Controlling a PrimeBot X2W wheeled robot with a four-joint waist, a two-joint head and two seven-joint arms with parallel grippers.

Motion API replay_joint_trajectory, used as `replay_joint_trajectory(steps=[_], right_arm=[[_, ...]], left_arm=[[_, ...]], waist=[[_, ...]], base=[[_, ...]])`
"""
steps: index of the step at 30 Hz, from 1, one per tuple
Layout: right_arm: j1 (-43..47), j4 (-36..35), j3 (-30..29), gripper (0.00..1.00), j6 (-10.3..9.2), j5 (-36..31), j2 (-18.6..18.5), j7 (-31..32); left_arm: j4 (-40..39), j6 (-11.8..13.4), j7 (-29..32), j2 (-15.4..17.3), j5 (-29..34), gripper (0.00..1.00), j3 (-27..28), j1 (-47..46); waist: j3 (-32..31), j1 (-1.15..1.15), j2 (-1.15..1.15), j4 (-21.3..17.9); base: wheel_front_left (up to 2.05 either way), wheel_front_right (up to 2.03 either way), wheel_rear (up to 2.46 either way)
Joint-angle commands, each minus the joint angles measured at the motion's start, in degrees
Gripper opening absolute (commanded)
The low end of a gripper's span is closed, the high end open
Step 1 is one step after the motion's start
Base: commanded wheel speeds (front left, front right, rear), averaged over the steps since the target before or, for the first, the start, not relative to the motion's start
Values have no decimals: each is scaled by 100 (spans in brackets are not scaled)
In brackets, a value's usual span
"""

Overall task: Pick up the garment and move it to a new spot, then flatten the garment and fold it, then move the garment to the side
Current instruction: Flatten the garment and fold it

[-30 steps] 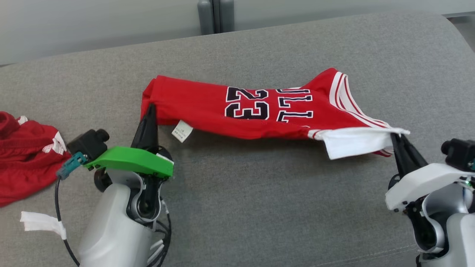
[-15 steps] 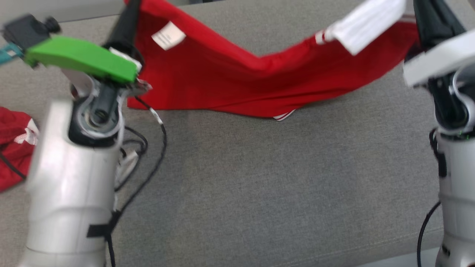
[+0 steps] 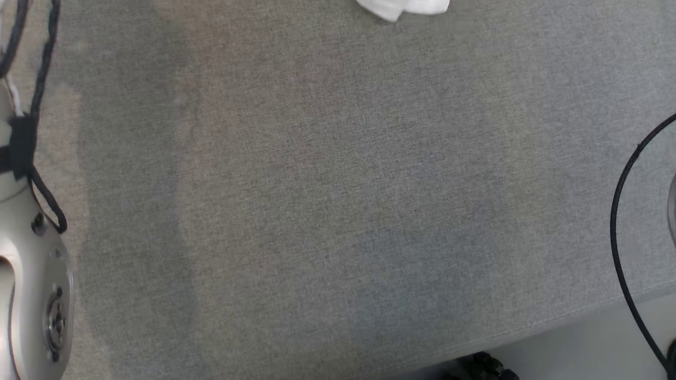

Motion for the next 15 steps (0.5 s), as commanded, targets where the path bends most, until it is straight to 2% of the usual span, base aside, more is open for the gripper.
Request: replay_joint_trajectory(steps=[1,4,7,11,15], right_arm=[[-217,-190,-50,0,-10,-82,-38,-42],[-308,-651,-66,0,-10,-193,-33,-38],[-119,-794,1,0,-10,-290,-89,-41],[334,-541,234,0,-10,-252,-209,-42],[1175,-100,515,0,-10,211,-346,-44]], left_arm=[[-34,-92,-144,-51,-83,0,22,-284],[-130,-152,-291,-152,-294,0,-6,-477],[-192,-172,-333,-118,-385,0,-157,-396],[-183,-174,-372,-45,-438,0,-523,155],[25,-175,-621,-83,-479,0,-858,1226]], waist=[[204,-1,0,16],[262,-1,0,91],[319,-1,0,148],[388,-1,0,204],[342,-1,0,304]], base=[[0,0,0],[0,0,0],[0,0,0],[0,0,0],[0,0,0]])
